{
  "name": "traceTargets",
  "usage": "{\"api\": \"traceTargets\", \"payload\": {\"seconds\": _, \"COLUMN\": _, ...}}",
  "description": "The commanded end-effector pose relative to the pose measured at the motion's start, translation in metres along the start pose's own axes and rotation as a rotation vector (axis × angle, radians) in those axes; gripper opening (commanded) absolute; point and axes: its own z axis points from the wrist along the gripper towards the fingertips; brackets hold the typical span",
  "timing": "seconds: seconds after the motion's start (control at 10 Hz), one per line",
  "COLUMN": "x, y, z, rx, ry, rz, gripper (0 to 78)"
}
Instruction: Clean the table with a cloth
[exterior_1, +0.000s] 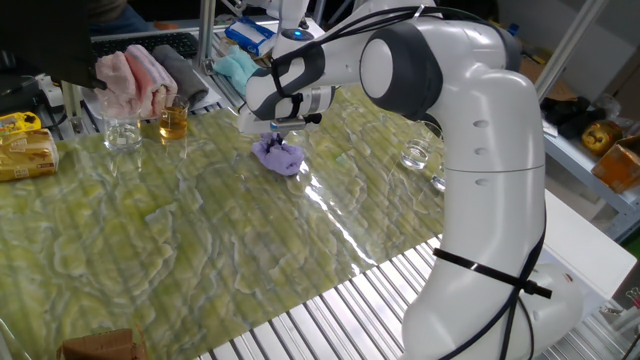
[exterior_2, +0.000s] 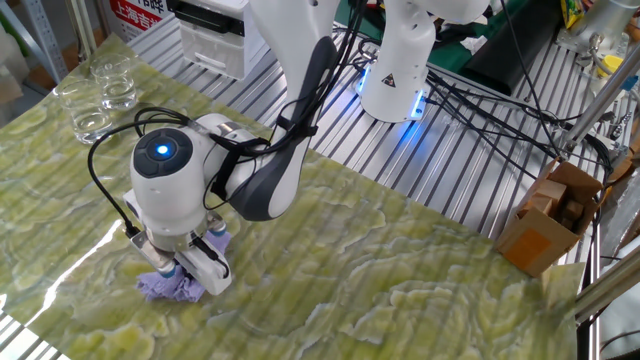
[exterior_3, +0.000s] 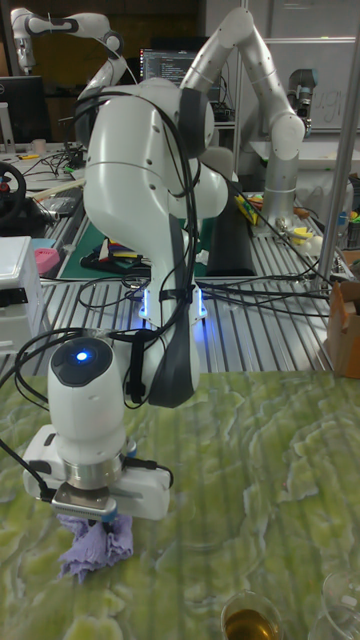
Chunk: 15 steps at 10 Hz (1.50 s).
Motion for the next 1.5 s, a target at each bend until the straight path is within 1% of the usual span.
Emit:
{"api": "traceTargets", "payload": {"seconds": 0.1, "x": 0.022, "y": 0.032, "z": -0.031, "rx": 0.016, "ry": 0.074, "rz": 0.126, "gripper": 1.2}}
{"api": "traceTargets", "payload": {"seconds": 0.3, "x": 0.024, "y": 0.035, "z": -0.033, "rx": 0.017, "ry": 0.079, "rz": 0.134, "gripper": 1.2}}
{"api": "traceTargets", "payload": {"seconds": 0.5, "x": 0.028, "y": 0.041, "z": -0.036, "rx": 0.014, "ry": 0.083, "rz": 0.150, "gripper": 1.2}}
{"api": "traceTargets", "payload": {"seconds": 0.8, "x": 0.034, "y": 0.055, "z": -0.034, "rx": 0.012, "ry": 0.080, "rz": 0.183, "gripper": 1.2}}
{"api": "traceTargets", "payload": {"seconds": 1.0, "x": 0.035, "y": 0.058, "z": -0.033, "rx": 0.012, "ry": 0.079, "rz": 0.189, "gripper": 1.2}}
{"api": "traceTargets", "payload": {"seconds": 1.1, "x": 0.037, "y": 0.068, "z": -0.033, "rx": 0.013, "ry": 0.079, "rz": 0.212, "gripper": 1.2}}
{"api": "traceTargets", "payload": {"seconds": 1.4, "x": 0.036, "y": 0.070, "z": -0.028, "rx": 0.010, "ry": 0.080, "rz": 0.227, "gripper": 1.2}}
{"api": "traceTargets", "payload": {"seconds": 1.5, "x": 0.035, "y": 0.070, "z": -0.026, "rx": 0.004, "ry": 0.072, "rz": 0.240, "gripper": 1.2}}
